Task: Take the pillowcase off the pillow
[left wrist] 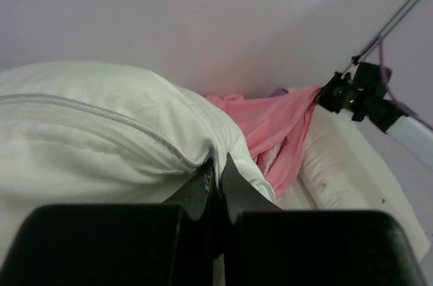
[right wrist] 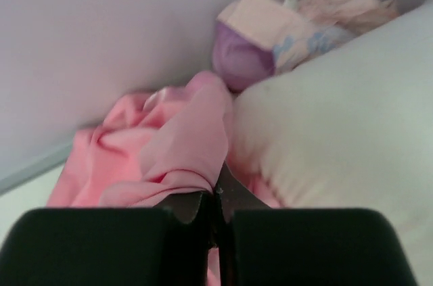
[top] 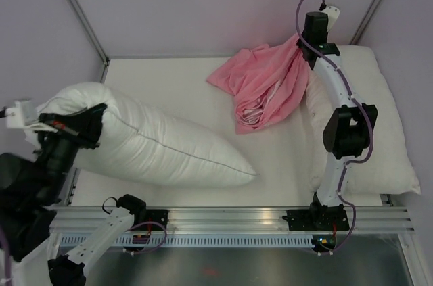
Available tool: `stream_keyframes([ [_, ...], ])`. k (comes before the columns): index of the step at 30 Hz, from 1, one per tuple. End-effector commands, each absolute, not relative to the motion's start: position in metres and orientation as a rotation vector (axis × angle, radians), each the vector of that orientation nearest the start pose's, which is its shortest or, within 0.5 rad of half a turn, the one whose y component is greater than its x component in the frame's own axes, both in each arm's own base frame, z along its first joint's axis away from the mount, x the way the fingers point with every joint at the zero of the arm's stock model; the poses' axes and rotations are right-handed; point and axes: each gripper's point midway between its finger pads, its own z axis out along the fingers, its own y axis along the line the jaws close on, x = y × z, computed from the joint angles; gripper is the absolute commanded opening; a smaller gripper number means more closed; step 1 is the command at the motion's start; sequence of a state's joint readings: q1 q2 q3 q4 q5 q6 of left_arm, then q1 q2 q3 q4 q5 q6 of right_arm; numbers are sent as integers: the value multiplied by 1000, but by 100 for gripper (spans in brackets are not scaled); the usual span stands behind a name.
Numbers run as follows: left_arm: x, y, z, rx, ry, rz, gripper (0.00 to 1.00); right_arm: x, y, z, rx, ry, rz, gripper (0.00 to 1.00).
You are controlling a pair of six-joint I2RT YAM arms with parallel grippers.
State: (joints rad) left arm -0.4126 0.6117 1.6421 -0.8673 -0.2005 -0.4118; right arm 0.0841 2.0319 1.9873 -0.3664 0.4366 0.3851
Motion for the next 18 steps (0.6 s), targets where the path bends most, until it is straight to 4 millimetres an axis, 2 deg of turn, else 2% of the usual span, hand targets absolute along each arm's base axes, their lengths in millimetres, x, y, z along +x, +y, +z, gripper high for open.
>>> stream_keyframes([
  [1, 210, -95, 440, -97, 1619, -597, 2, 561, 49, 255, 394, 1966, 101, 5],
  [2, 237, -117, 416, -62, 1711, -615, 2, 552, 60, 246, 372, 1986, 143, 7],
  [3, 254, -129, 411, -34, 1722, -632, 2, 539, 65, 213, 376, 2036, 142, 8],
  [4, 272, -138, 403, -23, 1763, -620, 2, 528, 77, 215, 373, 2031, 169, 10],
  [5, 301, -155, 378, -1, 1861, -607, 2, 520, 80, 206, 387, 2047, 169, 13],
  [6, 320, -160, 369, 13, 1900, -574, 2, 507, 81, 184, 400, 2091, 163, 14],
  [7, 334, -163, 385, 18, 1875, -562, 2, 501, 84, 182, 410, 2095, 176, 16],
  [8, 369, -168, 357, -6, 1954, -481, 2, 496, 84, 176, 414, 2108, 167, 14],
  [9, 384, -171, 353, 1, 1971, -462, 2, 488, 81, 163, 412, 2134, 146, 11],
  [10, 397, -172, 369, -9, 1952, -455, 2, 484, 78, 161, 408, 2146, 115, 9],
  [11, 415, -169, 360, -35, 1980, -406, 2, 479, 73, 162, 400, 2151, 75, 6],
  [12, 438, -174, 336, -50, 2043, -384, 2, 472, 64, 159, 406, 2167, 10, 6],
  [13, 452, -170, 346, -82, 2030, -394, 2, 468, 61, 164, 402, 2163, -18, 7],
  [15, 482, -173, 330, -146, 2061, -433, 2, 455, 41, 165, 422, 2169, -143, 10],
  [16, 491, -169, 323, -178, 2082, -425, 2, 449, 37, 172, 432, 2154, -169, 21],
  [17, 498, -171, 318, -181, 2095, -426, 2, 441, 31, 168, 431, 2165, -208, 27],
  [18, 514, -177, 306, -173, 2115, -426, 2, 435, 21, 169, 454, 2150, -274, 35],
])
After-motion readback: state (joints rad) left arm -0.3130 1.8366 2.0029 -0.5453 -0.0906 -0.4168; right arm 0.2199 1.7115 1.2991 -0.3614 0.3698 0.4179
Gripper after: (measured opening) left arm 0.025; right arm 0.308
